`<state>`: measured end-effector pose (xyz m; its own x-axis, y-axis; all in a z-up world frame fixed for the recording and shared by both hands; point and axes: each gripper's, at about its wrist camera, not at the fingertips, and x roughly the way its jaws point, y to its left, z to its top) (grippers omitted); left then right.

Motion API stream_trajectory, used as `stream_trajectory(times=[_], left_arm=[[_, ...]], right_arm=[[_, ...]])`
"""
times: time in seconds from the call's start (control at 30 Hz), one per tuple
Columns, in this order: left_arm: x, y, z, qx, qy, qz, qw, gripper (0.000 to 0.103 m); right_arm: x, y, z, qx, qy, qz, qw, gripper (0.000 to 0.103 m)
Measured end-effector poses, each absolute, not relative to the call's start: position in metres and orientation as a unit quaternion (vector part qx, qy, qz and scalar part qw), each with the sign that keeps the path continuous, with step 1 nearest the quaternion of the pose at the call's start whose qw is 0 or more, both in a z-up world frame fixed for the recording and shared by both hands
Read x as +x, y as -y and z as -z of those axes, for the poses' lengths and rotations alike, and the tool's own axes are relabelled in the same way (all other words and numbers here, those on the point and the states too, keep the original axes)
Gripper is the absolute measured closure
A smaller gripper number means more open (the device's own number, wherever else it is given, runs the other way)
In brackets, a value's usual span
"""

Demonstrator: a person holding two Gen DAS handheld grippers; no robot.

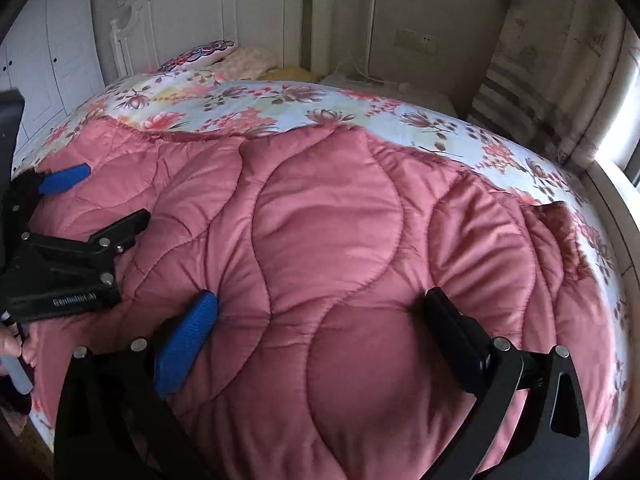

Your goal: Fold large clothes

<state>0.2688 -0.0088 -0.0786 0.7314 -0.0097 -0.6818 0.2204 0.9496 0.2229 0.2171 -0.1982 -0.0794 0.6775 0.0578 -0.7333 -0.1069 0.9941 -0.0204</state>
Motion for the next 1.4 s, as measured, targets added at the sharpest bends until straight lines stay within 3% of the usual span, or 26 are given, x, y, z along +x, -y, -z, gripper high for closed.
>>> stream_trajectory(times=[0.2, 0.37, 0.57, 0.7, 0.87, 1.07, 1.23, 1.4], left_arm=[[0.25, -0.056, 0.054, 0.071, -0.338, -0.014, 0.938, 0.002], [0.268, -0.1, 0.078, -0.009, -0.391, -0.018, 0.92, 0.002], [0.236, -0.081, 0.057, 0.016, -0.346, -0.033, 0.938, 0.002], [0.185, -0.048, 0.035, 0.007, -0.285, 0.033, 0.958, 0.002], [0.195, 0.006, 0.087, 0.111, -0.359, 0.045, 0.926, 0.002], [0.199, -0.01, 0.079, 0.075, -0.386, 0.072, 0.916, 0.002], [0.186, -0.067, 0.059, 0.004, -0.363, 0.039, 0.931, 0.002], [0.198, -0.092, 0.086, 0.013, -0.381, 0.001, 0.925, 0.002]], right_arm=[[0.198, 0.279, 0.086, 0.045, -0.391, 0.044, 0.918, 0.004], [0.195, 0.284, 0.092, 0.054, -0.395, 0.041, 0.916, 0.004], [0.17, 0.249, 0.07, 0.047, -0.368, -0.021, 0.928, 0.005], [0.16, 0.197, 0.076, -0.03, -0.367, -0.08, 0.926, 0.005], [0.164, 0.181, 0.103, -0.069, -0.382, -0.065, 0.919, 0.004], [0.164, 0.198, 0.093, -0.047, -0.402, -0.077, 0.911, 0.005], [0.143, 0.262, 0.077, 0.032, -0.365, -0.01, 0.93, 0.005], [0.143, 0.293, 0.104, 0.055, -0.389, 0.025, 0.919, 0.004]])
